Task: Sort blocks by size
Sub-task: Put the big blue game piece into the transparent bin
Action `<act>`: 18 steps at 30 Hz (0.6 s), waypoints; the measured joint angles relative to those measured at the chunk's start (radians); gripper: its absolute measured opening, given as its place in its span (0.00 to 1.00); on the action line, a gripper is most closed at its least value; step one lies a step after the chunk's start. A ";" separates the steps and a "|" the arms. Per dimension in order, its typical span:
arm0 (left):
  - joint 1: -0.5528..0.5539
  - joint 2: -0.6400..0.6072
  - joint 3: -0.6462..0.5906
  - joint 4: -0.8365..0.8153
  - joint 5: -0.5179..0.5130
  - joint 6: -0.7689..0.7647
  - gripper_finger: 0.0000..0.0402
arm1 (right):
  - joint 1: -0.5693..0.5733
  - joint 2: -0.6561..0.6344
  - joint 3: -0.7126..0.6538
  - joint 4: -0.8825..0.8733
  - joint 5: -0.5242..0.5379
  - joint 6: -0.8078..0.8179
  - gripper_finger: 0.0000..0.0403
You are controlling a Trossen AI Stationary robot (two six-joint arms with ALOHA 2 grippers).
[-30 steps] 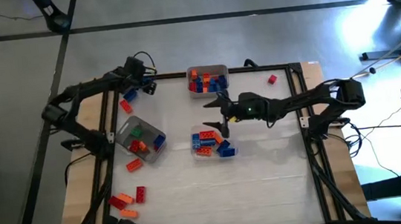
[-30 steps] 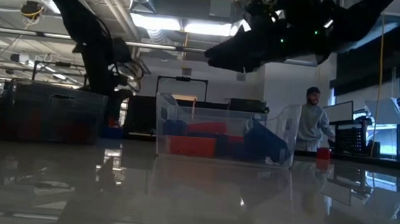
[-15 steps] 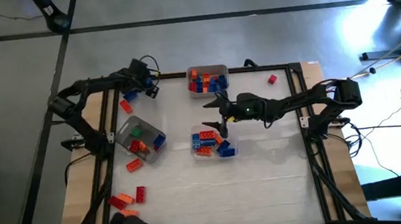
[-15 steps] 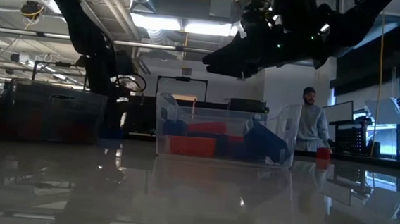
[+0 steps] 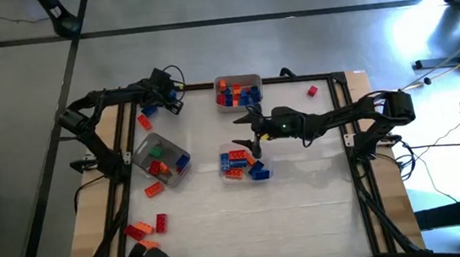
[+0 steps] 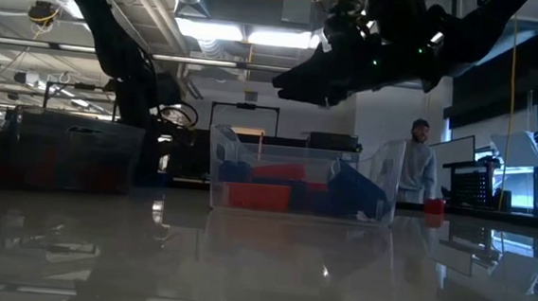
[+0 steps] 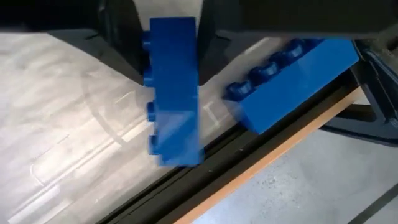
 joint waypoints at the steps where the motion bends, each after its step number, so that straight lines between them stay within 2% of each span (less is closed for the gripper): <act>1: -0.005 -0.006 0.000 -0.004 0.000 0.005 0.25 | 0.000 0.000 0.000 -0.002 0.008 0.000 0.82; 4: -0.034 -0.049 0.000 -0.020 0.000 0.026 0.19 | 0.000 -0.023 0.000 -0.051 0.024 -0.003 0.82; 13: -0.220 -0.323 0.000 -0.048 0.008 0.020 0.22 | 0.000 -0.239 0.001 -0.376 0.184 -0.033 0.82; 15: -0.277 -0.378 0.000 -0.040 0.061 0.003 0.22 | 0.000 -0.275 0.001 -0.415 0.217 -0.028 0.82; 18: -0.369 -0.431 0.000 -0.017 0.199 -0.017 0.21 | 0.000 -0.313 0.001 -0.470 0.255 -0.005 0.82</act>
